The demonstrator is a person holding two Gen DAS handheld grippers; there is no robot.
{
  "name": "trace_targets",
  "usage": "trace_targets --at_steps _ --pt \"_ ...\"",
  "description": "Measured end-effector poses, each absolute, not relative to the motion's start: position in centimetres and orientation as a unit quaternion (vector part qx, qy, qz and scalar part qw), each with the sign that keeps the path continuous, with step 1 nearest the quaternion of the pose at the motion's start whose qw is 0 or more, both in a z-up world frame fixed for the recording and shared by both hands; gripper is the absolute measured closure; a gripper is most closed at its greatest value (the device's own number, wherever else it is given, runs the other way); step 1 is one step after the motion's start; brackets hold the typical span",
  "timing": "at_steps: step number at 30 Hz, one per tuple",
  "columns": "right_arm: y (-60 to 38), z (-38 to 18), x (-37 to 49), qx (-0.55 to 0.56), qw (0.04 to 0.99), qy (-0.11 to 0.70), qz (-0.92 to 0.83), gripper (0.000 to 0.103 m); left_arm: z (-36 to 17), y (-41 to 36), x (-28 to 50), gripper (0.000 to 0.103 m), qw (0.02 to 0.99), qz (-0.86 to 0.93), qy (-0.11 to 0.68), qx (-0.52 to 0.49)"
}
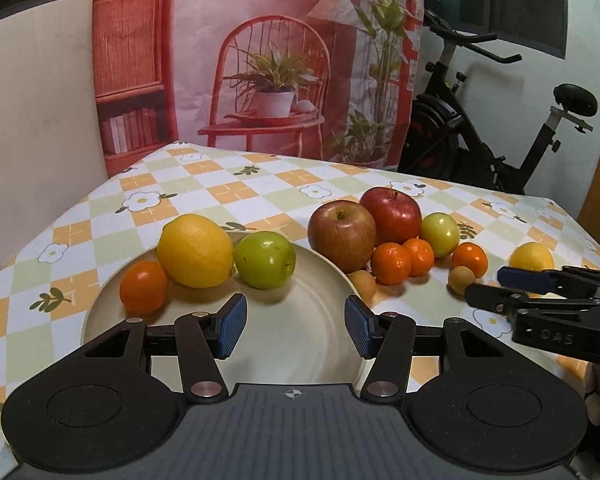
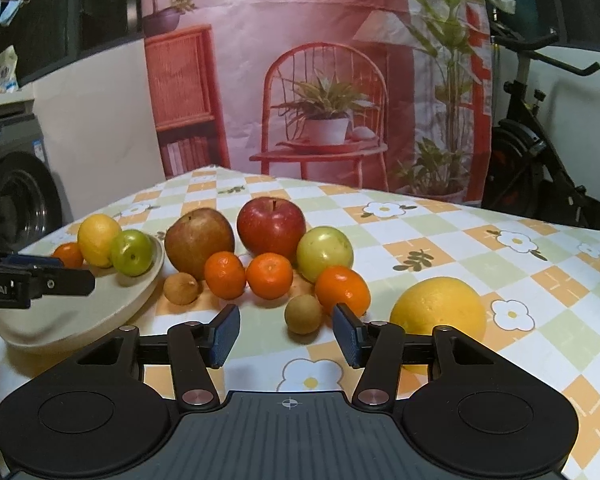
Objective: Organize fruits
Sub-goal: 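Move both grippers back to the pile toward the small brown fruits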
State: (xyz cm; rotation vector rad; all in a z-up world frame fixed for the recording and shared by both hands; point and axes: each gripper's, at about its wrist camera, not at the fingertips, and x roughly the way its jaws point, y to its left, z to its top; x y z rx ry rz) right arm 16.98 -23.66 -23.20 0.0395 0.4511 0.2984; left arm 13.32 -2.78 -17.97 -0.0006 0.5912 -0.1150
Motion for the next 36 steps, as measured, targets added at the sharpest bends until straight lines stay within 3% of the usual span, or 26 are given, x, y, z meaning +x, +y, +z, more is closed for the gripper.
trace_targets --at_steps 14,26,28,36 --pt "-22.7 -23.3 18.5 0.001 0.957 0.252 0.143 0.069 -17.8 -2.8 12.7 0.05 0.96 -0.062 0.273 -0.003" --pt "-21.3 -23.5 21.0 -0.026 0.956 0.266 0.123 0.07 -18.1 -2.4 12.8 0.05 0.958 -0.07 0.277 -0.019" --pt "-21.2 -23.7 21.2 -0.027 0.955 0.269 0.122 0.078 -18.1 -2.4 12.8 0.05 0.958 -0.073 0.276 -0.018" --pt "-22.3 -23.9 20.7 0.006 0.955 0.271 0.125 0.079 -18.2 -2.6 12.8 0.05 0.958 -0.081 0.275 -0.003"
